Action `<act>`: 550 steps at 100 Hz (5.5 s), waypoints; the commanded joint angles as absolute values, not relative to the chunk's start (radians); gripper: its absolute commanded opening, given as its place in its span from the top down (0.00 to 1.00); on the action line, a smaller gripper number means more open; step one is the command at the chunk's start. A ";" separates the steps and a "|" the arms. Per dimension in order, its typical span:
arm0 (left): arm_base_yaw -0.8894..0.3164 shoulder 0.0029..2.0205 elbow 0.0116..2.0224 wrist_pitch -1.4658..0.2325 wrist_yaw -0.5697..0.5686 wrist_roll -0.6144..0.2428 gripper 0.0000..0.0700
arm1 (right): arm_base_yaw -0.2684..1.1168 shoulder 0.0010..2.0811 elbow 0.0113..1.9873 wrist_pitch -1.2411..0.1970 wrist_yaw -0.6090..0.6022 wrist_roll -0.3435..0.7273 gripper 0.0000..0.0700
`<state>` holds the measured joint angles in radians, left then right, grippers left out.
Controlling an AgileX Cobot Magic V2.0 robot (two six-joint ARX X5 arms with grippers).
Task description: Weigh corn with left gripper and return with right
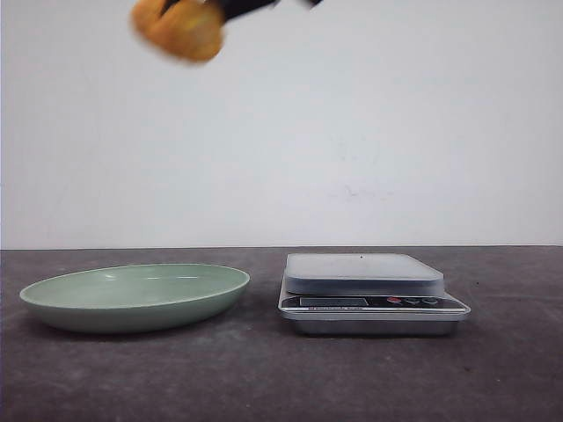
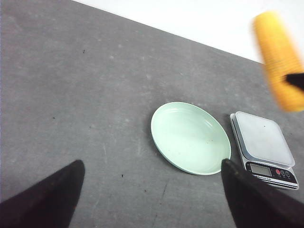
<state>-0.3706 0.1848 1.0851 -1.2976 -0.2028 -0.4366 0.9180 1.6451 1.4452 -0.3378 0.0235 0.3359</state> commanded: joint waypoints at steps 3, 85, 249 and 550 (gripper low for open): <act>-0.372 0.189 1.098 -1.285 -0.202 -0.427 0.22 | 0.933 1.751 1.486 -0.324 0.047 0.339 0.99; -0.372 0.189 1.098 -1.333 -0.202 -0.427 0.22 | 0.934 2.027 1.488 -0.284 0.088 0.544 0.85; -0.372 0.189 0.995 -1.103 -0.159 -0.393 0.42 | 0.369 0.324 1.137 -1.137 0.104 0.276 0.26; -0.032 0.003 0.015 -0.180 0.029 -0.124 0.98 | 0.370 0.278 0.944 -0.972 0.105 0.281 0.99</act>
<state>-0.0311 0.0051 0.0319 -0.1818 0.0265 -0.1402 0.3660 0.2790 0.9352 -0.9825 0.1047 0.2703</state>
